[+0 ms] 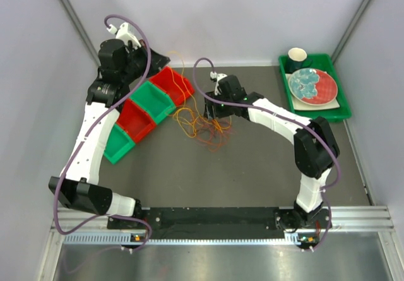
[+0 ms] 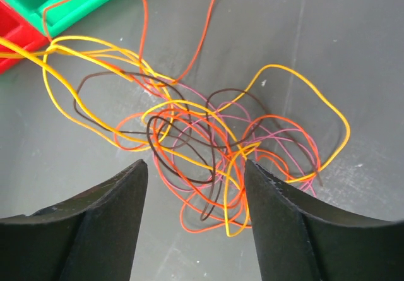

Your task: Untangle the cables

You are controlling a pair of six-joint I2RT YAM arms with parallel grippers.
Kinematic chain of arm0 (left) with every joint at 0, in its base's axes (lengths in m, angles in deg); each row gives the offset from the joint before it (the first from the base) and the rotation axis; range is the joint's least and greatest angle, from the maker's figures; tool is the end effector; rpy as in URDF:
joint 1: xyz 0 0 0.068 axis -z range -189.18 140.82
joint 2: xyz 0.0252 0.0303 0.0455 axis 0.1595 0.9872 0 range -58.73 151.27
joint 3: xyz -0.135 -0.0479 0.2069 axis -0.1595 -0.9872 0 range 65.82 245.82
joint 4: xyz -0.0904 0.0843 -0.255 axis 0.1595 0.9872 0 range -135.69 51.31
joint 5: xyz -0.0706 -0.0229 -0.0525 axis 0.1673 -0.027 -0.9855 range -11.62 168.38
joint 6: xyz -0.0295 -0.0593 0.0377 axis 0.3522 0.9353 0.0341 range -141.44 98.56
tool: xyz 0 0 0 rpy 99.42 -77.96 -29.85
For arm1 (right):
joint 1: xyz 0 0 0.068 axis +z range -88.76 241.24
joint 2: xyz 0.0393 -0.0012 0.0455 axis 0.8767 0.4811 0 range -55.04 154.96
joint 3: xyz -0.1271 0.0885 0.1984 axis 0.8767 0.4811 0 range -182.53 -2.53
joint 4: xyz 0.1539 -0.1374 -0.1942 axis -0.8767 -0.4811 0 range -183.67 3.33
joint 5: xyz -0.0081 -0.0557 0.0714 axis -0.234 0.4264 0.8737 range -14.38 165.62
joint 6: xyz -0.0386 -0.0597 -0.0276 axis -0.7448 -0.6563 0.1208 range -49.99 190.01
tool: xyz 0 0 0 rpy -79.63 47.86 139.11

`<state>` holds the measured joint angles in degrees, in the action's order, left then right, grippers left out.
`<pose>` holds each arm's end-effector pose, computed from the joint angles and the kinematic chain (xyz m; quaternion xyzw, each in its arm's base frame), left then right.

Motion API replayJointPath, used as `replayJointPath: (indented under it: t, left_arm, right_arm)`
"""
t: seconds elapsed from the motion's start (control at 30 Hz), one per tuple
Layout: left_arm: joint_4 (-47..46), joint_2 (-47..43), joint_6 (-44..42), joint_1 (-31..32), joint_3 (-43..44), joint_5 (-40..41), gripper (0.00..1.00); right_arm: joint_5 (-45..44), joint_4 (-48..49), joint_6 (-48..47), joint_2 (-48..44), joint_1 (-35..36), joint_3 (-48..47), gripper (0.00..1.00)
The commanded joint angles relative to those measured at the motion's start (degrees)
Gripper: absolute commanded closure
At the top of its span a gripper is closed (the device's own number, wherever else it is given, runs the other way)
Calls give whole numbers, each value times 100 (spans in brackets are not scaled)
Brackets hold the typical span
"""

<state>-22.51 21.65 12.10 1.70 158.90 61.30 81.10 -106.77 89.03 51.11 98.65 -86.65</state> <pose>0.3515 -0.0868 0.4451 -0.0563 0.7641 -0.3448 0.5424 0.3624 0.2849 0.2083 -0.1650 0.8981 0.2301 0.3364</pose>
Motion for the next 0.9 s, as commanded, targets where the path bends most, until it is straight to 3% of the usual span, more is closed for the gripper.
replayJointPath:
  t: [0.0, 0.17, 0.33, 0.37, 0.4, 0.47, 0.67, 0.7, 0.77, 0.8, 0.87]
  left_arm:
    - [-200, -216, 21, -6, -26, -32, 100]
    - [-244, -242, 91, -6, -44, -94, 100]
    - [-252, -242, 74, -6, -44, -59, 100]
    - [-244, -242, 82, -6, -35, -58, 100]
    - [-252, -242, 91, -6, -44, -58, 100]
    - [-252, -224, 91, -6, -44, -58, 100]
    - [-270, -242, 144, -6, -44, -93, 100]
    - [-270, -251, 153, -6, -53, -94, 100]
    - [-288, -259, 170, -6, -79, -111, 100]
    - [-296, -260, 197, -6, -79, -155, 100]
    - [-349, -242, 206, -6, -62, -216, 100]
  right_arm:
    - [278, 314, -66, -157, 56, 115, 40]
    - [331, 208, -127, 90, 56, 1, 46]
    - [191, 278, -57, 64, 65, 62, 71]
    - [191, 278, -48, 90, 65, 45, 72]
    - [199, 252, -22, 116, 56, 27, 72]
    - [226, 243, -4, 178, 65, 1, 61]
    - [323, 340, 189, 354, 65, 9, 60]
    - [323, 357, 215, 380, 56, 18, 67]
    - [192, 349, 303, 380, 56, 18, 95]
    - [104, 331, 338, 302, 56, 9, 100]
    - [-237, 331, 434, 118, 56, 149, 100]
